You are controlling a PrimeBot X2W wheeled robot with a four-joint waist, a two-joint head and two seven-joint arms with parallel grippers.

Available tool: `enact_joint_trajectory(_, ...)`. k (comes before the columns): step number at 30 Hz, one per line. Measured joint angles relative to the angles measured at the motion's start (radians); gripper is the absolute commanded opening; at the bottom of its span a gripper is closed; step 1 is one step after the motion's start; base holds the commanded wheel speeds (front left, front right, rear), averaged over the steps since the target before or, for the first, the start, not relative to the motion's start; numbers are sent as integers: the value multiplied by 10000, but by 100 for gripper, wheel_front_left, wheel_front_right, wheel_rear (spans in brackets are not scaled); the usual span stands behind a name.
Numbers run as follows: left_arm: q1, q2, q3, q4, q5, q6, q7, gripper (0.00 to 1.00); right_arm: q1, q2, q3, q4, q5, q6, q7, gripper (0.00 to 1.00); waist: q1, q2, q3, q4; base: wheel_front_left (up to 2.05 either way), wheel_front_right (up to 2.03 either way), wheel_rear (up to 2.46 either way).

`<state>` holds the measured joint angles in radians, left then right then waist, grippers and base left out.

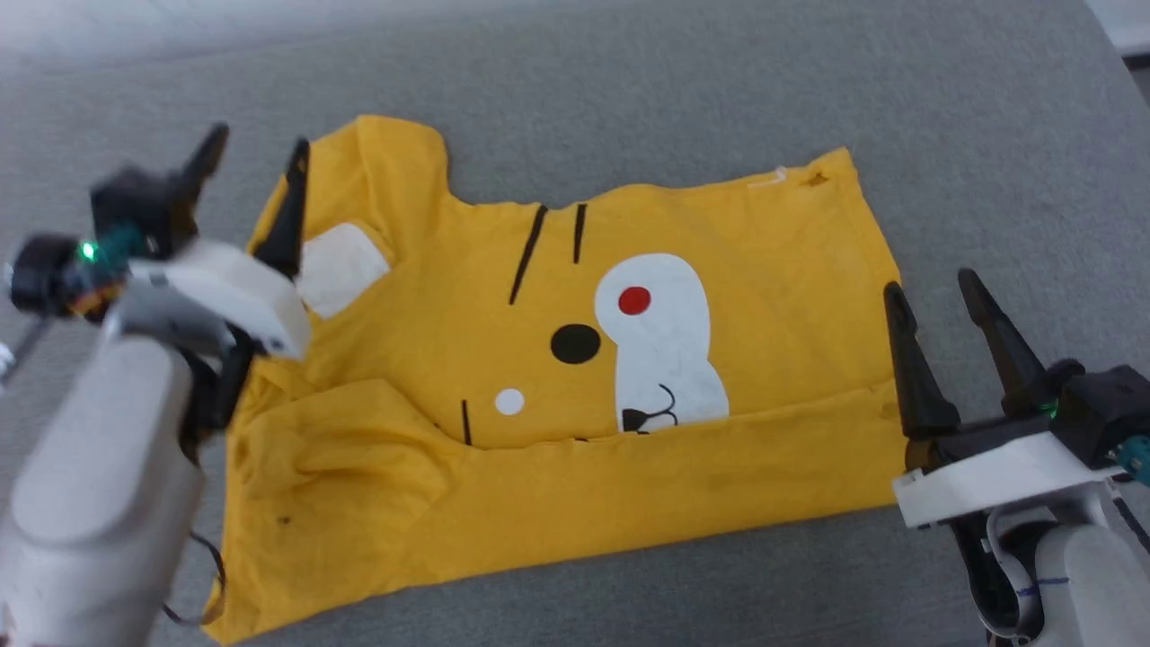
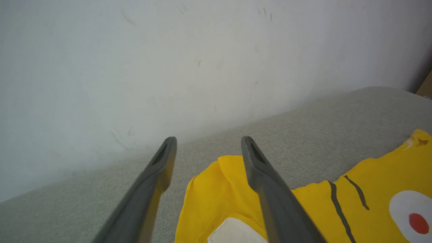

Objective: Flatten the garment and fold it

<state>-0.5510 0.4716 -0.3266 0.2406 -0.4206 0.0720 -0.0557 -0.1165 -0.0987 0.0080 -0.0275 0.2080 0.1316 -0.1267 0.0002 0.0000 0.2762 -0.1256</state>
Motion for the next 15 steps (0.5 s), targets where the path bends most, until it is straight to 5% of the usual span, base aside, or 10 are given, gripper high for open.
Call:
enact_joint_trajectory(7, -2481, 430, -268, 1806, -19, -876, 1941, 100, -737, -77, 642, -253, -136, 0, 4, 100, 1, 0, 846, -540, 0, 0, 0)
enact_joint_trajectory(15, -4005, 813, -268, 3225, -378, -1005, 4723, 100, -1241, 58, 1152, -207, -42, 0, -42, 100, 1, 0, 1767, -1239, 0, 0, 0)
